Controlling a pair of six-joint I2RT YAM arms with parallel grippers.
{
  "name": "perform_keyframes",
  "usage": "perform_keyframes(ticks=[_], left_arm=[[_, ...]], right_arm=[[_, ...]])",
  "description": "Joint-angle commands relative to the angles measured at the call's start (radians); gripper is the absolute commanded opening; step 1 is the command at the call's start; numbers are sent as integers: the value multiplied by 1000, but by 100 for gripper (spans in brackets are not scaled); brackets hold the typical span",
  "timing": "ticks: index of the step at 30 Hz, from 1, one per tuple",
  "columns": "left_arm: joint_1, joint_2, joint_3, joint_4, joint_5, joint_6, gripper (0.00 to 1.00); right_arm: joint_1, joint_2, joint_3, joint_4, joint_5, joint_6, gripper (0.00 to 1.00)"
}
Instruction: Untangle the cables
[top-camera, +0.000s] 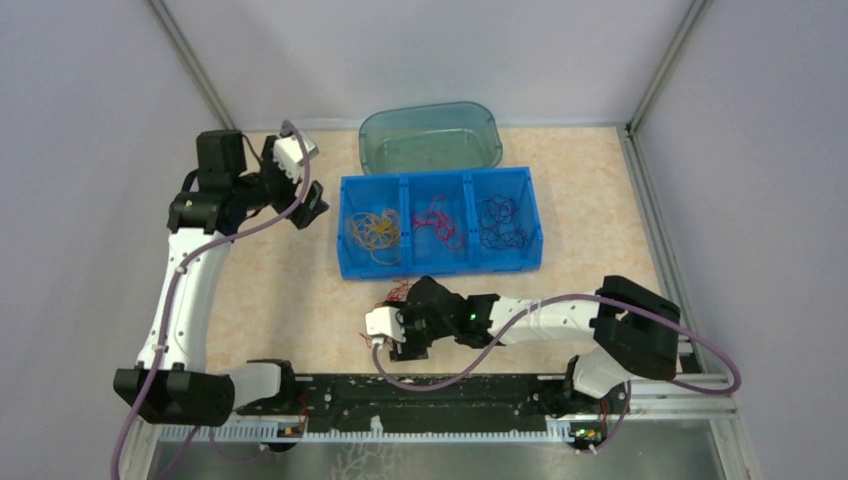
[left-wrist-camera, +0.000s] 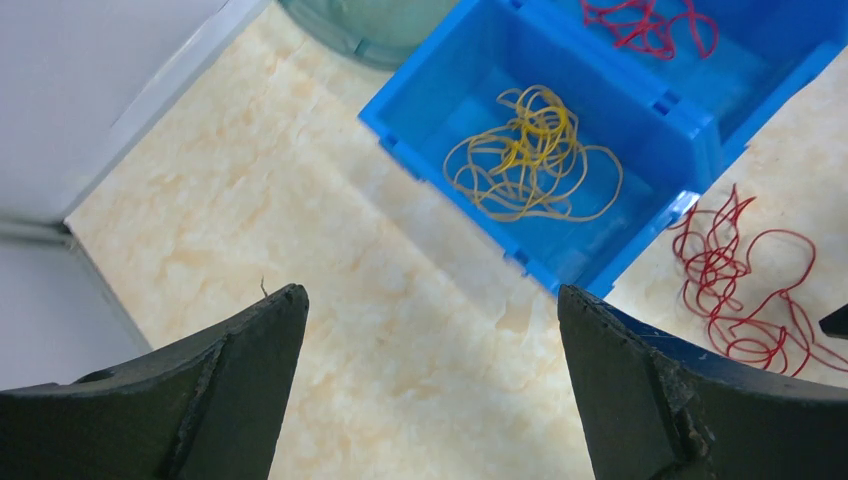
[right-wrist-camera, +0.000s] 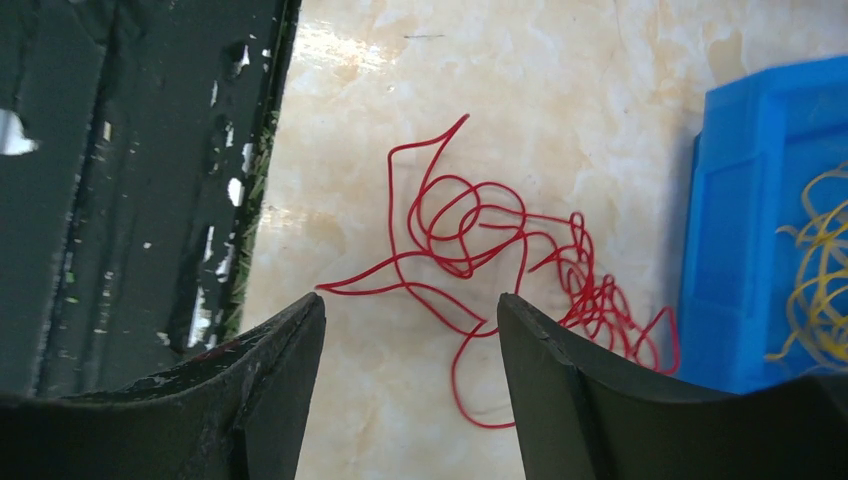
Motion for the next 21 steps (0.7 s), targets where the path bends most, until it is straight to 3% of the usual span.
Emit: perform_keyframes(ticks=[1,6,8,12,17,21], left_arm=[[62,-58,-37,-33,-7,40,100],[86,-81,-40,-83,45,82,100],[90,-88,-49,-86,48,91,100],[94,-99,-65,-93,69,102,100],[95,-124,-92,-116,151,131,100],[94,-149,-138,-141,248,172,100]], right_arm=[[32,62,67,-62,83,-192,63],[33,108,87,-57,89,-219,56],[33,123,92,-38,94,-216,49],[33,142,90,49,134,-159,17],[-20,67,54,221,92,77,1],[-104,-54,-22,401,-10,295,0]])
